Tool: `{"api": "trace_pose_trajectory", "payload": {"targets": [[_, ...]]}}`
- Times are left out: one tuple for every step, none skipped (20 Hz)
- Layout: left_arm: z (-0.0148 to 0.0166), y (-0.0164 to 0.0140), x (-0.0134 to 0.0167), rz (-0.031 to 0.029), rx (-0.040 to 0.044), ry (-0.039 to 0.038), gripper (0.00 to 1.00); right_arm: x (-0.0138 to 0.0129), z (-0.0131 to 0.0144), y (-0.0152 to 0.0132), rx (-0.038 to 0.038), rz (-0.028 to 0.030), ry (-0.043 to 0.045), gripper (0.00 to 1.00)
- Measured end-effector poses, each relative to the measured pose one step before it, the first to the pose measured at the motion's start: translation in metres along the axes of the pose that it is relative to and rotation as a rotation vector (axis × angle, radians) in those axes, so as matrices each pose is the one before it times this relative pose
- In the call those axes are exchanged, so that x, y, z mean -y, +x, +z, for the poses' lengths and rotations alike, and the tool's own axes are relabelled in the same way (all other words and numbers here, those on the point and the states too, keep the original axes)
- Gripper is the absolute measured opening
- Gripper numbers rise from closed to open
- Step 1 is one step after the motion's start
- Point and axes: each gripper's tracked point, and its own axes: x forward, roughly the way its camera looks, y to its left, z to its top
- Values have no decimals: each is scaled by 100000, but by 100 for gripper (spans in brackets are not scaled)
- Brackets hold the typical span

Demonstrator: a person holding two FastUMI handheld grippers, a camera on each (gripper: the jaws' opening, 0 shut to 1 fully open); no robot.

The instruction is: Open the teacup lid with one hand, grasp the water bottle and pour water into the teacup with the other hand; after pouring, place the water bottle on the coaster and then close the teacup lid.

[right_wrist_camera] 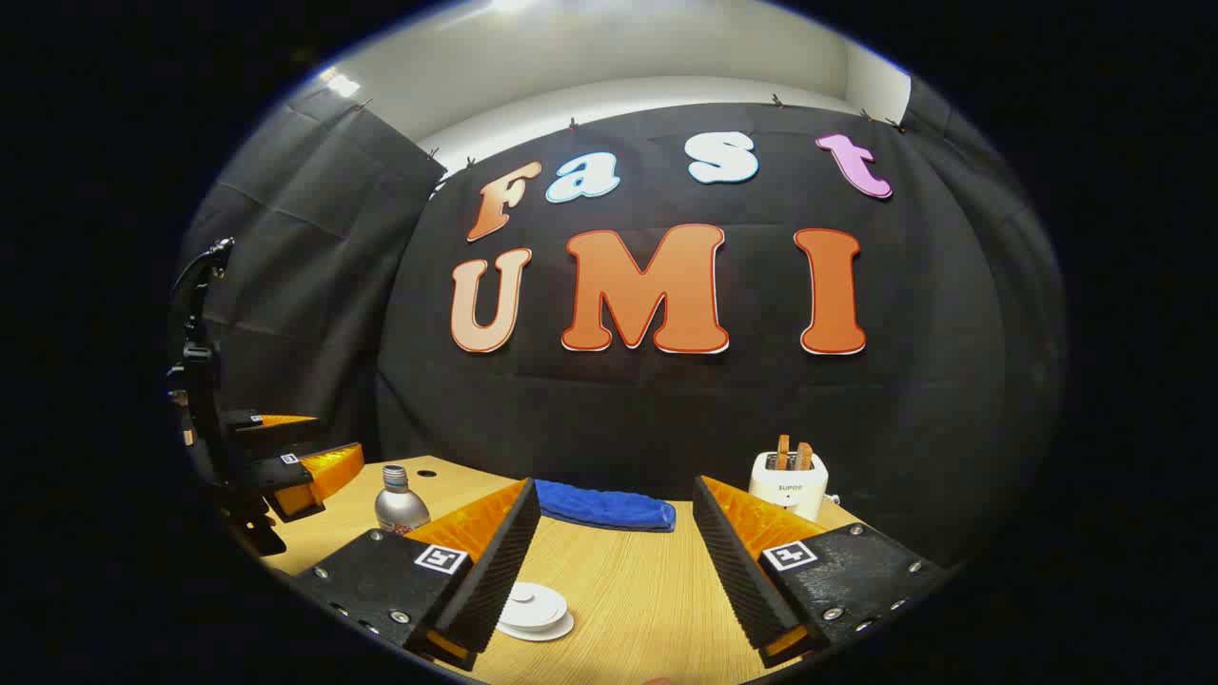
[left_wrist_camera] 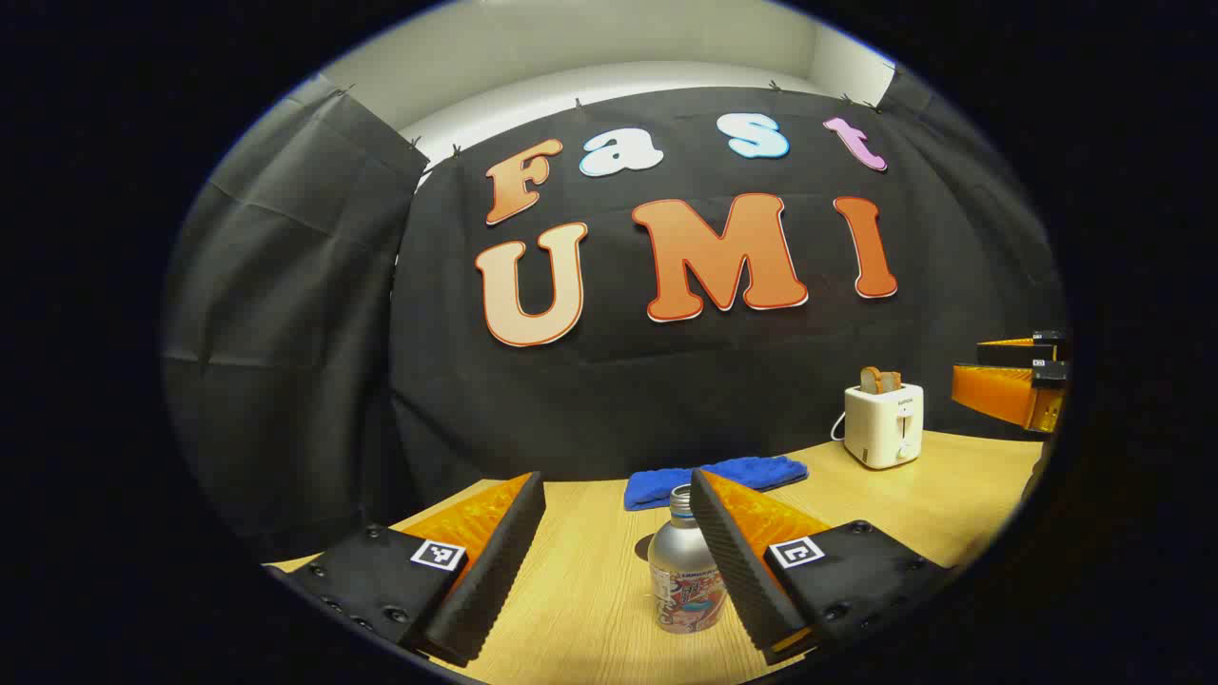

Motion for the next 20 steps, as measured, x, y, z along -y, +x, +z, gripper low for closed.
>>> {"api": "trace_pose_trajectory", "payload": {"targets": [[-89,-15,-12,142,5,190,100,-75,-220,-108,-298,228,-253,97],[40,50,-11,309,76,-20,100,8,-48,18,-217,-126,-347,97],[10,-88,10,265,-92,121,100,-149,6,68,-7,32,-438,97],[95,-16,-47,345,111,286,100,-43,57,-37,260,-4,-335,97],[34,-26,48,115,121,15,100,-209,23,44,395,301,-159,97],[50,-26,-6,175,124,-95,100,-56,100,30,179,157,9,97],[-87,62,-50,58,111,-167,100,12,-74,-54,-81,105,222,97],[28,-30,49,-125,12,-127,100,-34,-34,7,-211,177,225,97],[60,-15,-74,64,212,-4,100,39,-174,69,-280,47,178,97],[53,38,-12,159,137,-163,100,-6,-41,-20,-3,247,66,97],[-26,-23,-19,173,218,42,100,-37,-79,118,-240,-85,-121,97],[83,-17,-14,255,152,0,100,-70,-126,64,-265,269,-160,97],[-66,-19,2,66,-27,56,100,-218,-257,128,-404,35,-213,97],[18,2,-5,95,26,-159,100,-130,-140,42,-210,366,-172,97],[-103,35,-18,-96,-22,-202,100,-128,-185,213,-193,578,-554,97],[-70,27,-33,95,-131,-178,100,-71,-246,85,-522,253,-357,97],[-49,11,-6,-101,-150,-7,100,-156,-270,107,-679,468,422,97],[-41,41,-18,15,-115,69,100,-195,-368,287,-925,848,675,97],[-89,-56,6,-42,-221,188,100,-259,-503,26,-955,1066,829,93],[-39,-4,-14,38,-146,329,100,-245,-575,93,-1214,1023,780,97]]}}
